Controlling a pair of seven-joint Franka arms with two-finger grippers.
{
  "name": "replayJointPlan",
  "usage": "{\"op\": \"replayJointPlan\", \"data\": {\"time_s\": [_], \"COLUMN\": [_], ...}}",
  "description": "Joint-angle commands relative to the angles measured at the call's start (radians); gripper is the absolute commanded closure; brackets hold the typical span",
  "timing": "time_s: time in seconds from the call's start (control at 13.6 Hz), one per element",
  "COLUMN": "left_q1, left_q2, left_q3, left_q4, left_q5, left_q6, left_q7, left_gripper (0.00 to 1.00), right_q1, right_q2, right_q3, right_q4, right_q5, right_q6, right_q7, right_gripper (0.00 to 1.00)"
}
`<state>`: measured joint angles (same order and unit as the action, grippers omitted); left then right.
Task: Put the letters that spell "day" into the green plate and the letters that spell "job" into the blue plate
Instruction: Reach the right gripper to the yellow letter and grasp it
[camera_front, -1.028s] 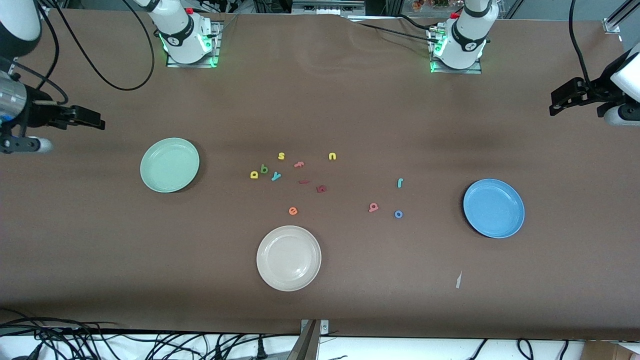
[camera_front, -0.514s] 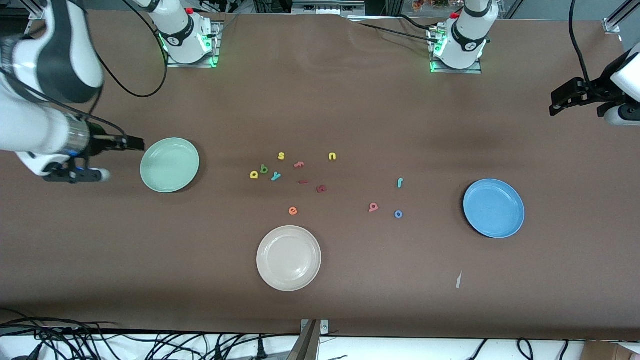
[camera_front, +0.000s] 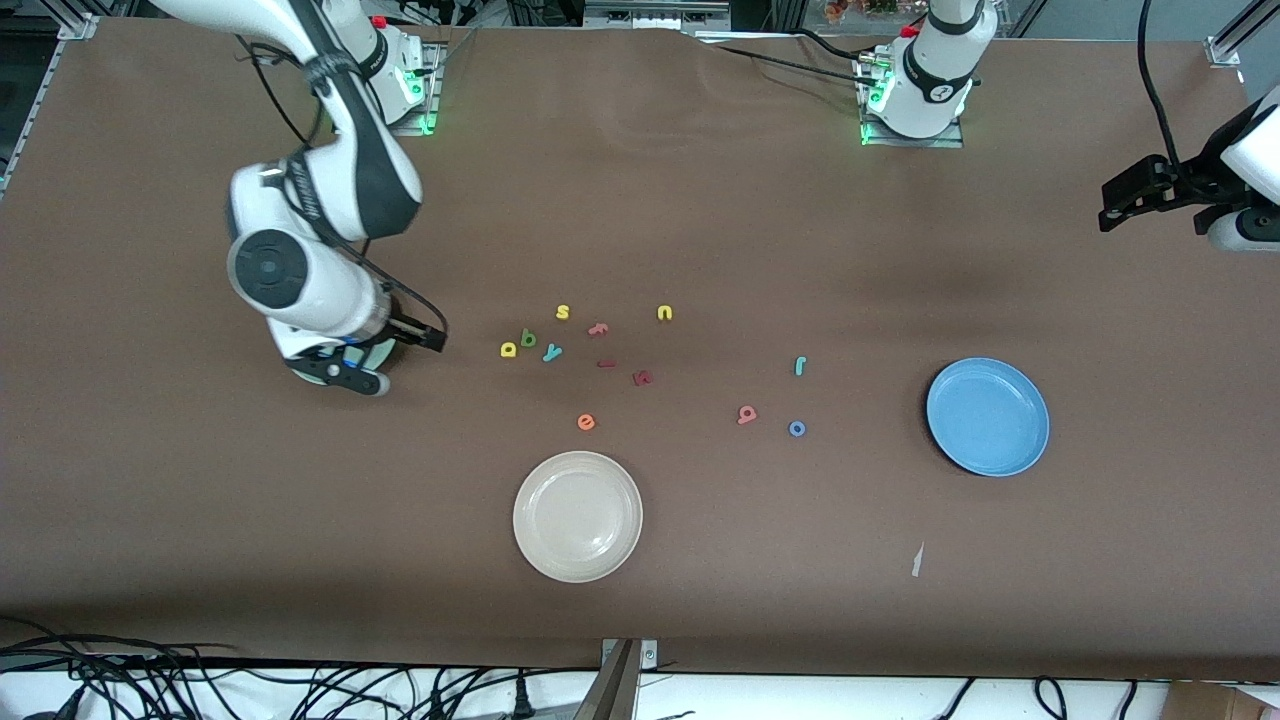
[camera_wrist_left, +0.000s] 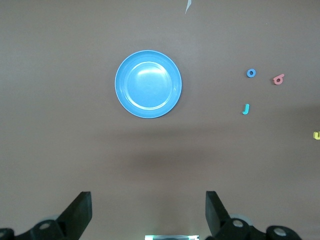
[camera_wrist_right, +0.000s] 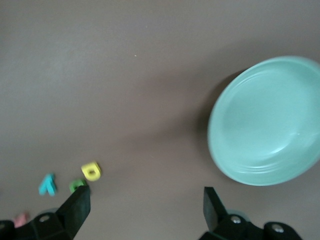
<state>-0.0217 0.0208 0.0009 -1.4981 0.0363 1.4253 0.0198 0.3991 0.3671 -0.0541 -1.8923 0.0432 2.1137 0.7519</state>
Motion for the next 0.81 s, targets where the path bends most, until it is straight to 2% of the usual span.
{"op": "replayJointPlan", "data": {"time_s": [0.0, 0.15, 0.44, 0.59, 0.73], "left_q1": [0.0, -0.003, -0.012, -0.004, 0.0], "left_q2": [0.011, 0.011, 0.044, 0.05, 0.111], "left_q3": [-0.002, -0.004, -0.005, -0.006, -0.002], "left_q4": [0.032, 0.03, 0.033, 0.033, 0.036], "left_q5": [-0.018, -0.018, -0.045, -0.099, -0.16], "left_q6": [-0.023, -0.023, -0.013, -0.009, 0.026], "left_q7": [-0.006, -0.004, 0.006, 0.008, 0.009], "left_gripper": [0.0, 0.0, 0.0, 0.0, 0.0], "right_q1": [0.061, 0.098, 0.145, 0.167, 0.175], "right_q2": [0.032, 0.082, 0.145, 0.176, 0.187], "right_q3": [-0.01, -0.01, -0.01, -0.01, -0.01], "right_q4": [-0.048, -0.048, -0.048, -0.047, -0.047], "right_q5": [-0.006, -0.008, -0.006, -0.008, -0.008], "right_q6": [0.097, 0.162, 0.295, 0.298, 0.298], "right_q7": [0.198, 0.427, 0.735, 0.8, 0.802], "right_gripper": [0.0, 0.0, 0.01, 0.05, 0.13]}}
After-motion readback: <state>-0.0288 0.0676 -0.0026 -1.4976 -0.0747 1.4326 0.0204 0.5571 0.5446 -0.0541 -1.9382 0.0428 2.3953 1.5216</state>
